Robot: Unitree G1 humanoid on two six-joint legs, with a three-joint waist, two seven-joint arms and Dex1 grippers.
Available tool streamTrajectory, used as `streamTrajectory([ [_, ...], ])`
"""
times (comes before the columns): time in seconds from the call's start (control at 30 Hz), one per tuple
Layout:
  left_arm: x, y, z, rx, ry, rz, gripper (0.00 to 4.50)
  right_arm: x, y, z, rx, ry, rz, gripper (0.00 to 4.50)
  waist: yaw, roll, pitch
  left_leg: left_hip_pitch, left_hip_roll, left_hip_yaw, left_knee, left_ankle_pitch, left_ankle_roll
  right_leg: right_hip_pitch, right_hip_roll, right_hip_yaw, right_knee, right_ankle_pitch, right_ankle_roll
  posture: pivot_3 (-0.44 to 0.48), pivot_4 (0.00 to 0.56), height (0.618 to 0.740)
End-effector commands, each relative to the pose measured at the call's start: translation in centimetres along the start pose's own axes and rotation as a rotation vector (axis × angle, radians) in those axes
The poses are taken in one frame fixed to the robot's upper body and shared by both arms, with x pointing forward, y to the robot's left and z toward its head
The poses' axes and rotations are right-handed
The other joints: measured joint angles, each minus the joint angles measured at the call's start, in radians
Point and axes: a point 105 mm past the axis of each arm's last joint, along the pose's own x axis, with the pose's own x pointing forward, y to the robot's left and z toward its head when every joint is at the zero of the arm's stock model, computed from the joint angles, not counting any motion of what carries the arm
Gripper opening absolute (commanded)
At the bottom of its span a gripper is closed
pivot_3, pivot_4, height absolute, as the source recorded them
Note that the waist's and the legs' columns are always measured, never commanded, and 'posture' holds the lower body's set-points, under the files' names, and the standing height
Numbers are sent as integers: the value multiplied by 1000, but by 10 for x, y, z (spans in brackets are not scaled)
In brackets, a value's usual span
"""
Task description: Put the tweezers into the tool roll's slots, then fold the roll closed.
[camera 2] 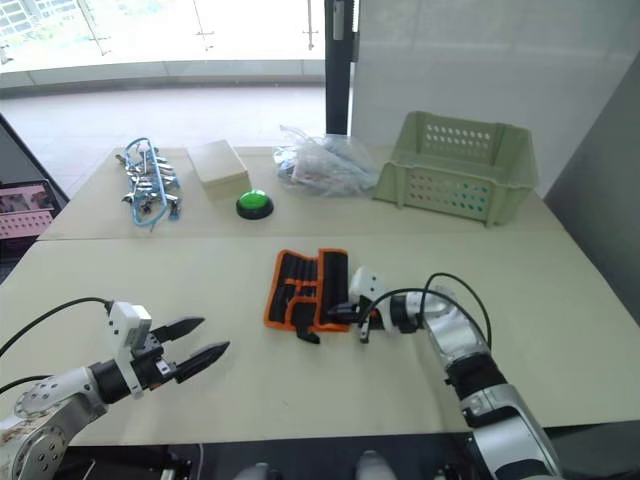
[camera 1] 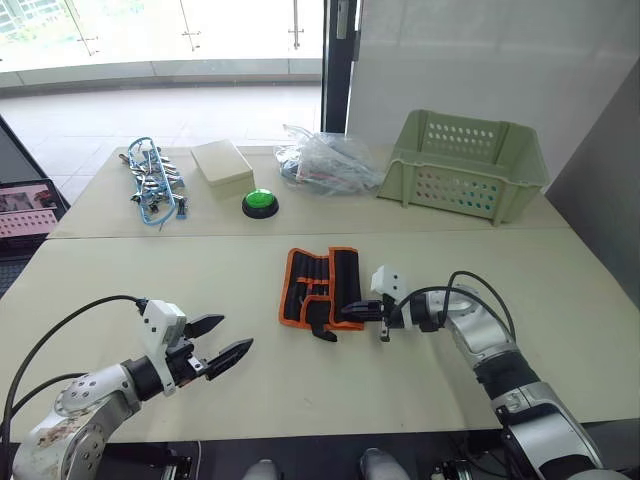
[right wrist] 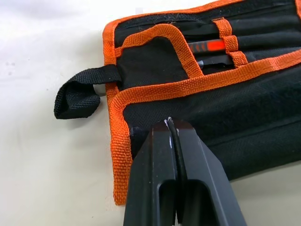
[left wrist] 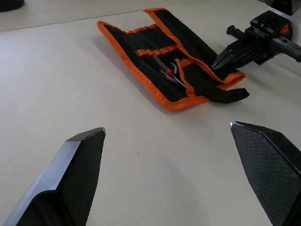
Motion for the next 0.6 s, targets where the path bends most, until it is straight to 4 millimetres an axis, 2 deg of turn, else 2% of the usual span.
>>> streamTrajectory([
  [0.03, 22, 3, -1, -108, 11, -15, 4500, 1, -1, -8, -7, 55, -25, 25, 2, -1, 0, 0, 0, 0, 1, 0, 0, 0, 0, 0, 0, 0, 0, 0, 150, 740],
  [0.17, 48, 8, 7, -213, -15, -33, 4500, 1, 0, -9, -1, 63, -36, 25, 1, -2, -1, 0, 0, -1, 3, 0, 0, 0, 1, 0, 2, 0, 0, 0, 150, 740],
  [0.33, 71, 3, 6, -247, 42, -67, 4500, 3, 5, -9, 6, 60, -41, 25, 1, -2, -1, 0, -1, -1, 3, 0, 0, -1, 0, 0, 6, 0, 0, 0, 150, 740],
  [0.6, 85, -3, 4, -235, 97, -95, 4500, 5, 8, -9, 15, 57, -58, 25, 7, -2, -1, 0, -1, -1, 5, 0, 0, -1, 0, 0, 7, 0, 0, 0, 150, 740],
])
